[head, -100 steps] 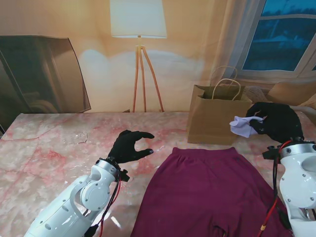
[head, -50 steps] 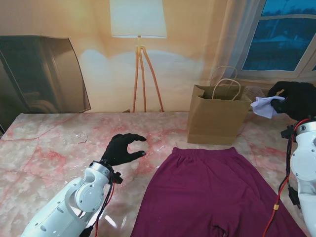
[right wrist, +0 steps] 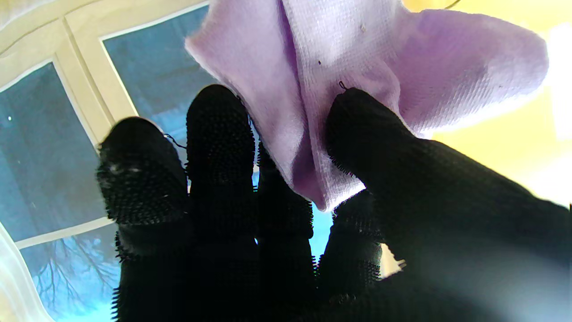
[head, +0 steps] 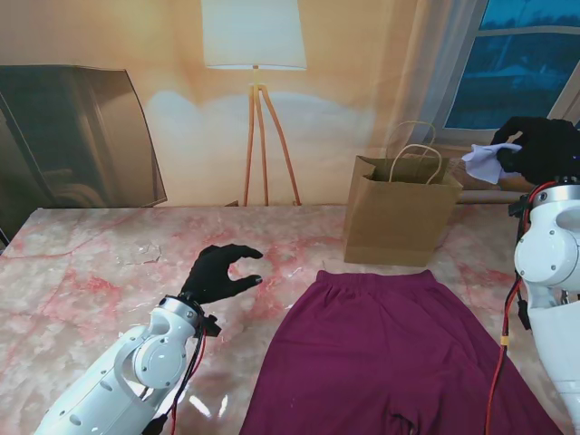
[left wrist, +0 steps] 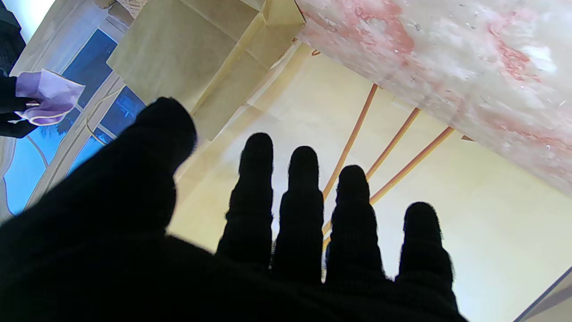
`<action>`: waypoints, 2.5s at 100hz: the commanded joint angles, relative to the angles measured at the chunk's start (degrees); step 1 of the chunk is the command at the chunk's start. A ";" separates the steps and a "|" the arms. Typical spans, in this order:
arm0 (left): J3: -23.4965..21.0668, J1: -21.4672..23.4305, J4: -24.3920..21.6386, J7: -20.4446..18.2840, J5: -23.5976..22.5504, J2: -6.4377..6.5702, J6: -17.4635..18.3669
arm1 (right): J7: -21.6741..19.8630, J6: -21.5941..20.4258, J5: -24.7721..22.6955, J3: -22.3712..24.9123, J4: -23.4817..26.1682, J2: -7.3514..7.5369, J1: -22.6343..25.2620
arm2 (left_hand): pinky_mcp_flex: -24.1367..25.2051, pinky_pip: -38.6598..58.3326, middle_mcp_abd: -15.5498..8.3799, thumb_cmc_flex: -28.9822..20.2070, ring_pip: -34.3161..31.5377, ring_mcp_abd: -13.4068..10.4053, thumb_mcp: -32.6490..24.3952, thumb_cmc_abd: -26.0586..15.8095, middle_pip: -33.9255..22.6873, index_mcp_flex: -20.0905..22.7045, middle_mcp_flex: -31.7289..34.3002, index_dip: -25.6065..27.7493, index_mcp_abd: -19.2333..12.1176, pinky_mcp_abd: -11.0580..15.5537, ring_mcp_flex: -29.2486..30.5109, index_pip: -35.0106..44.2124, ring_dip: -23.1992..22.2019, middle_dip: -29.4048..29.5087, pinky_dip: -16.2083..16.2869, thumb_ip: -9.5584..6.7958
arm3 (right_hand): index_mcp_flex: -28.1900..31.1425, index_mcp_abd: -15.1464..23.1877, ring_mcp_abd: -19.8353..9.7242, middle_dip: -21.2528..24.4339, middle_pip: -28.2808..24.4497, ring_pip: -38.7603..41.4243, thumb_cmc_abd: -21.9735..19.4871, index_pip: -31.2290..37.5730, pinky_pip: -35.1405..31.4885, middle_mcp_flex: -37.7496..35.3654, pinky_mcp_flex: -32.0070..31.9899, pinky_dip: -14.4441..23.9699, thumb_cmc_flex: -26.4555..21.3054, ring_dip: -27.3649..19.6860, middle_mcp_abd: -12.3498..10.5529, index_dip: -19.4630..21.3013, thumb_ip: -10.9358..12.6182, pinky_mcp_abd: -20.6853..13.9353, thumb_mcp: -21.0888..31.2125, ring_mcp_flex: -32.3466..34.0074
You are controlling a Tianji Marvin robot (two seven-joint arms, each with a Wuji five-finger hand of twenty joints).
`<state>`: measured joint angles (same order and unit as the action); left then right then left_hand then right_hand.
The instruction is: Fold the socks and the shorts into the kraft paper bag
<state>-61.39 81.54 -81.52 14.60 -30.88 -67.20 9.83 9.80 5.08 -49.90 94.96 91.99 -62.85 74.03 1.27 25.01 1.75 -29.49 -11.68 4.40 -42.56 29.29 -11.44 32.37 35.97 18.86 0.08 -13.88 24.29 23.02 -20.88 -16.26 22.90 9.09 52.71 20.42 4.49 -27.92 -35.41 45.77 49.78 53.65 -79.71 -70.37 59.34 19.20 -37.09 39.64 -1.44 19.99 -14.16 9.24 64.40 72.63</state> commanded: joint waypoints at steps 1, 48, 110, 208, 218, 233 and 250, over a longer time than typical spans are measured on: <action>-0.16 0.36 -0.31 -0.12 0.04 0.29 -0.08 | 0.49 0.53 0.17 -0.78 -1.18 -0.43 -1.36 | 0.88 -1.09 0.35 1.82 1.18 -1.77 1.00 -1.00 1.19 -0.46 -2.08 -0.29 -0.14 -0.47 -1.66 -1.10 0.39 0.58 -0.15 -2.73 | 2.83 2.09 1.02 1.74 0.65 1.98 -0.55 4.47 -3.69 -3.44 2.52 2.12 -0.85 0.31 -1.06 -1.28 -2.14 -4.26 0.49 2.16; -1.28 0.46 0.43 -1.05 0.35 0.52 0.20 | 4.16 2.35 4.57 -7.66 -12.77 -1.44 -10.19 | 1.25 -2.76 0.25 1.51 1.45 -1.90 1.23 -1.38 1.28 -0.17 -2.08 -0.19 0.00 0.16 -2.33 -1.24 0.46 0.60 -0.03 -3.06 | 2.77 2.09 0.26 5.02 1.27 1.05 -1.38 5.14 -3.96 -4.15 2.65 1.78 -0.55 -1.75 -1.46 -4.76 -2.03 -4.74 0.26 2.23; -1.58 -0.23 3.09 -1.06 1.32 0.40 0.79 | 5.10 2.18 8.60 -15.85 -22.67 -2.40 -17.87 | 1.73 -4.56 0.23 1.63 1.66 -2.10 1.04 -1.41 1.36 -0.22 -2.30 -0.13 -0.07 0.31 -3.04 -1.28 0.63 0.67 0.11 -2.97 | 1.93 1.42 -0.26 6.37 1.89 -2.55 -2.73 5.15 -2.47 -3.69 2.26 1.38 -0.18 -4.25 -1.70 -5.94 -1.74 -5.33 0.68 2.27; -2.42 0.11 2.72 -1.66 1.21 0.58 0.08 | -0.92 1.17 10.72 -19.43 -26.06 -1.79 -19.17 | 1.48 -5.47 0.01 1.41 1.64 -2.10 0.86 -1.13 1.38 -0.29 -2.38 -0.16 -0.06 0.15 -3.12 -1.36 0.67 0.70 0.99 -2.99 | -8.34 -7.93 0.34 10.19 3.37 -19.21 -3.27 -12.53 8.87 13.85 -8.85 2.50 10.08 -8.57 -1.22 1.07 1.20 -2.80 -1.87 -10.01; -2.34 0.03 2.77 -1.57 1.11 0.57 0.14 | -1.14 0.84 10.36 -19.40 -25.85 -1.68 -19.10 | 1.42 -5.48 0.08 1.16 1.61 -2.00 0.57 -0.77 1.35 -0.30 -2.35 -0.15 -0.10 0.15 -3.10 -1.32 0.65 0.69 1.07 -2.97 | -9.82 -8.55 0.22 10.47 4.06 -20.23 -3.34 -14.47 9.53 15.88 -10.43 2.62 11.25 -8.91 -1.43 2.68 4.33 -2.61 -1.76 -11.97; -2.32 0.08 2.72 -1.57 1.15 0.56 0.20 | -3.11 0.41 9.15 -19.36 -24.97 -1.13 -18.77 | 1.47 -5.56 0.01 1.26 1.62 -2.03 0.46 -0.76 1.33 -0.22 -2.30 -0.12 -0.13 0.22 -3.15 -1.23 0.66 0.70 1.13 -2.88 | -11.87 -8.23 -0.30 11.08 5.62 -22.57 -2.92 -16.21 10.80 18.67 -15.07 3.08 13.08 -9.81 -2.13 3.67 4.18 -1.56 -3.21 -15.93; -2.37 0.15 2.58 -1.80 1.10 0.63 0.29 | -3.51 0.75 9.19 -19.41 -24.57 -1.11 -18.53 | 1.52 -5.65 0.14 1.50 1.67 -2.03 0.46 -0.97 1.38 -0.26 -2.42 -0.13 -0.10 0.18 -3.25 -1.24 0.68 0.74 1.21 -2.82 | -12.42 -8.12 -0.83 11.56 7.03 -24.15 -5.46 -17.04 11.51 20.43 -19.74 3.92 14.16 -10.44 -2.55 4.37 4.33 -0.80 -4.14 -18.90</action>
<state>-63.74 81.54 -78.58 13.02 -29.82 -66.75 9.96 5.95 5.72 -40.86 75.65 67.04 -63.91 55.19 2.53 20.06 1.75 -28.96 -11.56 4.24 -41.83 28.34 -11.10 32.38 35.97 18.86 0.09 -14.03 23.27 22.94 -20.49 -16.19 22.92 9.09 42.11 12.11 4.08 -17.24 -29.10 22.88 45.56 38.11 -68.91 -51.74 41.03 20.56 -24.11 30.51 -2.38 23.56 -13.21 8.53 61.30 55.00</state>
